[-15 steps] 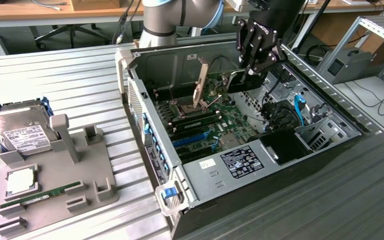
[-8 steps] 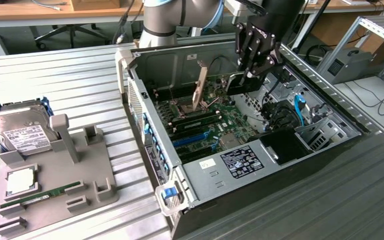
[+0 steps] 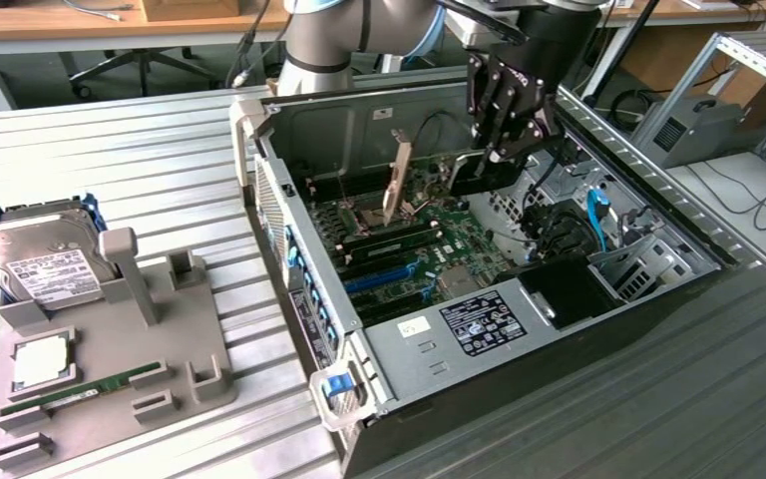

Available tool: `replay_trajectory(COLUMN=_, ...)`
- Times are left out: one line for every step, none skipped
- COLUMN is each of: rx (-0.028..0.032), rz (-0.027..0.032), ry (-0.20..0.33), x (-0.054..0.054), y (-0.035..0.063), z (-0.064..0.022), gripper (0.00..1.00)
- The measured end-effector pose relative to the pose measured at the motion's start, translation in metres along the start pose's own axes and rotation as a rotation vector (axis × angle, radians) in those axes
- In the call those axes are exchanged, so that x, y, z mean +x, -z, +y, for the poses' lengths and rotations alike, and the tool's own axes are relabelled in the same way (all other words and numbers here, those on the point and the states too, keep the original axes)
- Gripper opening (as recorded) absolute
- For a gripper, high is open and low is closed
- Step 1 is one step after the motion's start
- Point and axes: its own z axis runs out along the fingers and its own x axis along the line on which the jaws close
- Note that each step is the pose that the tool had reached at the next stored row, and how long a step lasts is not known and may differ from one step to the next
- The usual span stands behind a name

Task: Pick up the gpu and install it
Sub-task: 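Insert the gpu into the slot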

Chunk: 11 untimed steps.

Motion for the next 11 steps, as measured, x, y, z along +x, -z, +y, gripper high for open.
replay_trajectory(rx=0.0000, rz=0.0001, ry=0.000, x=0.000, y=0.0000, z=0.0000, gripper=0.27)
replay_trajectory(rx=0.0000, rz=0.0001, ry=0.000, x=0.000, y=0.0000, z=0.0000, gripper=0.27)
replay_trajectory(rx=0.0001, rz=-0.0002, ry=0.000, x=0.000, y=-0.0027, z=0.0000, gripper=0.27)
replay_trajectory(rx=0.0000, rz=-0.0001, ry=0.000, x=0.000, y=-0.0110, z=-0.0001, gripper=0.27)
replay_trajectory(rx=0.0000, rz=0.0000, ry=0.000, x=0.000, y=-0.0127, z=-0.0001, gripper=0.27)
replay_trajectory(rx=0.0000, rz=-0.0001, ry=0.000, x=0.000, y=-0.0127, z=-0.0001, gripper=0.27)
replay_trajectory(rx=0.0000, rz=0.0000, ry=0.000, x=0.001, y=-0.0133, z=0.0096, gripper=0.27)
replay_trajectory(rx=0.0001, rz=-0.0001, ry=0.000, x=0.001, y=-0.0249, z=0.0122, gripper=0.27)
replay_trajectory(rx=0.0000, rz=0.0002, ry=0.000, x=0.002, y=-0.0307, z=0.0135, gripper=0.27)
replay_trajectory(rx=0.0000, rz=-0.0001, ry=0.000, x=0.002, y=-0.0309, z=0.0189, gripper=0.27)
replay_trajectory(rx=0.0001, rz=0.0000, ry=0.000, x=0.002, y=-0.0309, z=0.0212, gripper=0.27)
